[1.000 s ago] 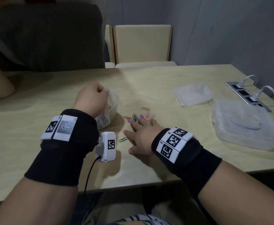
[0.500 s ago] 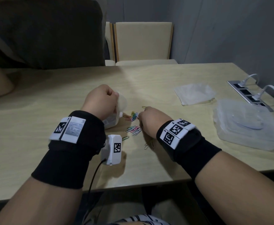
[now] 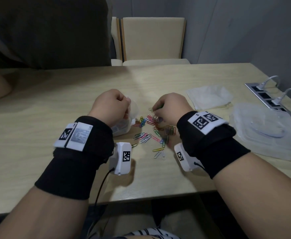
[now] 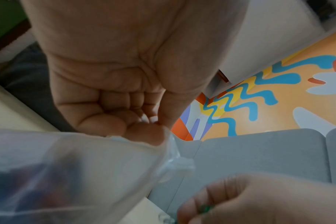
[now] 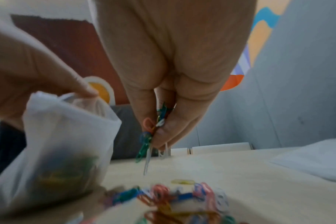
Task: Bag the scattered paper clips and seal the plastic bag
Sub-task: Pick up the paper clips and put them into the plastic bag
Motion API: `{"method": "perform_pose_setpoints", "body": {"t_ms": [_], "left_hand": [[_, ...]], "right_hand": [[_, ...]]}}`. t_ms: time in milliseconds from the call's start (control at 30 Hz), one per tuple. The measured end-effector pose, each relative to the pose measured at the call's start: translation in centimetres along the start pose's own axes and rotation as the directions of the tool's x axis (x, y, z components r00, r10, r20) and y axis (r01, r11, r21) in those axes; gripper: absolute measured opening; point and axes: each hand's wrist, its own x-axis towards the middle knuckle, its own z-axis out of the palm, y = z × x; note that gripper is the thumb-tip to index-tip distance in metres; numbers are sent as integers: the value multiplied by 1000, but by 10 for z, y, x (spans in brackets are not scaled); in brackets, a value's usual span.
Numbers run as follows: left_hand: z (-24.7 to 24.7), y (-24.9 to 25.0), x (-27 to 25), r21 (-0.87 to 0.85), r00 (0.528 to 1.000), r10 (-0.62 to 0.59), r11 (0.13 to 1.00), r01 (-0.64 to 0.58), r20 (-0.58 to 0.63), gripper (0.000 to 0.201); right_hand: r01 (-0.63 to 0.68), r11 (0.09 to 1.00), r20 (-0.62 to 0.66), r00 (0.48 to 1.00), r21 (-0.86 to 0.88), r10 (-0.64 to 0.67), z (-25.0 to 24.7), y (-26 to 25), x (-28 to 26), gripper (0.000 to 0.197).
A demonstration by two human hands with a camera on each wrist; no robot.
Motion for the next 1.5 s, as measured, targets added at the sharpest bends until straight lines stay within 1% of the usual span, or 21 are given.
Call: {"method": "perform_pose_setpoints", "body": {"t_ms": [67, 100, 167, 233, 300, 333, 367, 500, 567, 700, 767, 833, 967, 1067, 1100, 1167, 1200, 1267, 1367, 1433, 1500], "left_hand": [[1, -1, 1, 3, 1000, 2, 1000, -2, 11, 22], [1, -1, 2, 4, 1000, -1, 1000, 1, 14, 22], [3, -1, 2, 1, 1000, -9, 1000, 9, 14, 22], [5, 1, 2, -4, 1000, -17, 1000, 18, 19, 23], [6, 3, 1, -13, 1000, -18, 1000, 18, 25, 24], [6, 3, 0, -18, 999, -18, 1000, 18, 28, 24], [6, 4, 0, -24, 999, -20, 1000, 20, 31, 23], [6, 5, 0, -28, 999, -20, 999, 21, 43, 22], [6, 5, 0, -23, 999, -22, 999, 23, 50, 23], [7, 5, 1, -15, 998, -31, 999, 32, 48, 24], [7, 5, 1, -24, 998, -36, 999, 37, 48, 22], [8, 4, 1, -33, 998, -40, 999, 42, 47, 21], [9, 4, 2, -55, 998, -45, 997, 48, 51, 24], [9, 4, 3, -63, 998, -49, 997, 52, 49, 26], [8, 4, 3, -66, 997, -52, 996, 55, 49, 26], [8, 3, 4, -73, 997, -55, 996, 58, 47, 25], [8, 3, 4, -78, 998, -55, 995, 58, 44, 24], [7, 3, 3, -91, 998, -58, 994, 61, 40, 24], [6, 4, 1, -91, 997, -65, 993, 69, 46, 23], [7, 6, -1, -86, 997, -60, 994, 65, 53, 24], [7, 8, -4, -74, 997, -59, 995, 62, 52, 25]], "right_hand": [[-32, 956, -7, 999, 292, 36, -8, -5, -4, 16], [-50, 900, 14, 999, 433, 49, -10, -8, -6, 16], [-99, 744, 91, 994, 661, 52, -14, -15, -8, 13], [-159, 586, 176, 984, 794, 30, -16, -23, -11, 10], [-221, 458, 240, 971, 861, 18, -14, -29, -15, 16], [-250, 426, 264, 964, 870, 26, -12, -31, -16, 20], [-274, 422, 283, 958, 864, 44, -10, -32, -16, 23], [-334, 488, 316, 941, 807, 122, -8, -41, -15, 27], [-341, 526, 327, 937, 779, 122, -10, -47, -14, 30], [-317, 669, 353, 932, 672, 87, -14, -55, -13, 41], [-307, 716, 357, 930, 627, 86, -14, -55, -10, 41], [-270, 781, 349, 934, 563, 71, -14, -55, -8, 36], [-123, 926, 314, 949, 358, 4, -14, -54, -7, 29], [-52, 963, 287, 958, 263, -27, -14, -56, -8, 15], [-43, 965, 271, 962, 258, -30, -14, -57, -10, 14], [-52, 956, 233, 972, 288, -18, -16, -55, -14, 23], [-48, 953, 204, 979, 298, -14, -18, -52, -17, 21], [-39, 974, 190, 982, 225, -4, -22, -45, -24, 6], [-62, 991, 258, 962, -121, 91, -22, -28, -28, 46], [-80, 943, 305, 935, -323, 184, -17, -15, -28, 71], [-102, 887, 321, 909, -449, 267, -9, -4, -27, 95]]}}
